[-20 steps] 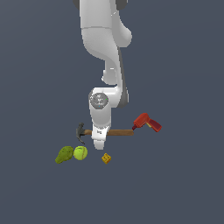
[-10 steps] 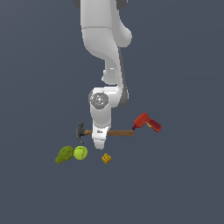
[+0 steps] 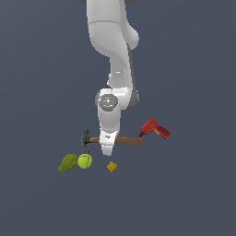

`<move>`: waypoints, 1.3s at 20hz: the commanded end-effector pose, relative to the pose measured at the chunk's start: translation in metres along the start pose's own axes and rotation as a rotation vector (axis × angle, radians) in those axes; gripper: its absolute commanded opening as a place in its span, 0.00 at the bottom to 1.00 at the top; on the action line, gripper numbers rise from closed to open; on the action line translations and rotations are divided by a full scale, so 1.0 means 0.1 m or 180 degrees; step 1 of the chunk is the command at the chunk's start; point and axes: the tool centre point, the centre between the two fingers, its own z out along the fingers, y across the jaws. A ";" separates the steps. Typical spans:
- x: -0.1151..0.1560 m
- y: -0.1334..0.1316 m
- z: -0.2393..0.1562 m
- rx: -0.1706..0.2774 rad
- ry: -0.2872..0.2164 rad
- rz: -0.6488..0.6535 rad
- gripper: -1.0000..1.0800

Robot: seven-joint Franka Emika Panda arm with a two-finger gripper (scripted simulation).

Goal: Pick up a designated object from a clutter of objects.

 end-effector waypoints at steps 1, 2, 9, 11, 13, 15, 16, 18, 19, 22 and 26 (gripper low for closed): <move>0.08 -0.01 -0.13 -0.0012 -0.0001 -0.0003 0.00; 0.12 -0.02 -0.19 -0.0012 -0.0003 -0.0004 0.00; 0.47 -0.11 -0.75 -0.0012 -0.0007 -0.0007 0.00; 0.61 -0.15 -0.95 -0.0011 -0.0007 -0.0009 0.00; 0.74 -0.18 -1.16 -0.0011 -0.0005 -0.0011 0.00; 0.88 -0.22 -1.37 -0.0011 -0.0004 -0.0012 0.00; 0.95 -0.23 -1.48 -0.0011 -0.0002 -0.0013 0.00; 1.09 -0.27 -1.69 -0.0011 0.0002 -0.0015 0.00; 1.15 -0.28 -1.80 -0.0011 0.0003 -0.0015 0.00; 1.36 -0.33 -2.11 -0.0012 0.0006 -0.0016 0.00; 1.62 -0.39 -2.53 -0.0014 0.0011 -0.0017 0.00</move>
